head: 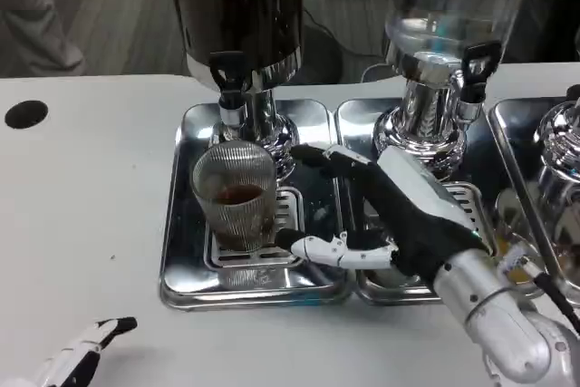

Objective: Grasp the cup under the faucet to collect the drink, then remove the cup.

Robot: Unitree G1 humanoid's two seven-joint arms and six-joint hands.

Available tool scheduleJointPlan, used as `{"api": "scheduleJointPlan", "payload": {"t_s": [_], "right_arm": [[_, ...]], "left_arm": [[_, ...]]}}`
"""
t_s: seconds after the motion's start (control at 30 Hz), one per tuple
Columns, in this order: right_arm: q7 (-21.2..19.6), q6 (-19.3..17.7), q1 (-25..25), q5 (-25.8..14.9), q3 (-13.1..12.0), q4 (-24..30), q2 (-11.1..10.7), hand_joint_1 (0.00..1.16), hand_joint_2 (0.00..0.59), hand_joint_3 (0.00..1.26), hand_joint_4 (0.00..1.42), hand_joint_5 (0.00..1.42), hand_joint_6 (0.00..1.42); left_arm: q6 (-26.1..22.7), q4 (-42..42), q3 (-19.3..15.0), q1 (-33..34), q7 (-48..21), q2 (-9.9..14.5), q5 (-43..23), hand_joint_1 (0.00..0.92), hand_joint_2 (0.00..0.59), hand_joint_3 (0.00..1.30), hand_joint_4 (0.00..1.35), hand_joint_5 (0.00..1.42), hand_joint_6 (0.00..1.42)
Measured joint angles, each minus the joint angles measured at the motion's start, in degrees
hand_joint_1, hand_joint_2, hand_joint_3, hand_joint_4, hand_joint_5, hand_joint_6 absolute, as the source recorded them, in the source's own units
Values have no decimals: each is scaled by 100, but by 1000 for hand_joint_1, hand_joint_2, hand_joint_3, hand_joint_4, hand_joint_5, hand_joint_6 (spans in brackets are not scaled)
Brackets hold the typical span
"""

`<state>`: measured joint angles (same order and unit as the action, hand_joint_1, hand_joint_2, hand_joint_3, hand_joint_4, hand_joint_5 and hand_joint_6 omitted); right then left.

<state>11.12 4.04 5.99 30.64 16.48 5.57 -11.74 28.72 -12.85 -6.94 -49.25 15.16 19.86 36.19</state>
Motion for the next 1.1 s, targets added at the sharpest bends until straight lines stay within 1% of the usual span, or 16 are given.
{"api": "scheduleJointPlan", "payload": {"t_s": [0.1, 0.27, 0.43, 0.53, 0.8, 0.87, 1.0, 1.1], "right_arm": [[-98, 83, 225, 29, 4, -311, 58, 631, 155, 199, 189, 204, 106], [-214, 119, 520, 45, 59, -605, 164, 631, 147, 182, 179, 185, 82], [-290, 122, 683, 48, 132, -842, 240, 651, 131, 134, 145, 156, 30], [-364, 137, 770, 64, 194, -976, 272, 667, 119, 111, 135, 136, 25], [-511, 268, 1004, 145, 316, -1183, 450, 649, 117, 98, 119, 97, 0], [-514, 321, 1025, 150, 342, -1226, 463, 648, 117, 98, 119, 97, 0], [-530, 328, 1084, 147, 359, -1277, 485, 646, 117, 92, 119, 97, 0], [-555, 329, 1105, 147, 416, -1305, 512, 645, 117, 90, 120, 98, 0]], "left_arm": [[23, 31, -9, -30, 1, -16, 1, 0, 60, 229, 153, 199, 506], [122, 56, -59, -86, 5, -45, -2, 0, 60, 234, 158, 202, 507], [217, 97, -131, -170, 10, -56, -80, 1, 62, 236, 162, 203, 507], [238, 129, -163, -209, 10, -59, -174, 1, 64, 236, 163, 203, 507], [274, 159, -253, -182, 7, -51, -212, 3, 66, 249, 173, 204, 515], [274, 193, -295, -164, 1, -41, -233, 3, 66, 252, 174, 204, 516], [275, 235, -316, -130, -12, -31, -240, 3, 66, 256, 178, 204, 519], [276, 254, -322, -74, -34, -29, -273, 3, 67, 258, 182, 204, 520]]}}
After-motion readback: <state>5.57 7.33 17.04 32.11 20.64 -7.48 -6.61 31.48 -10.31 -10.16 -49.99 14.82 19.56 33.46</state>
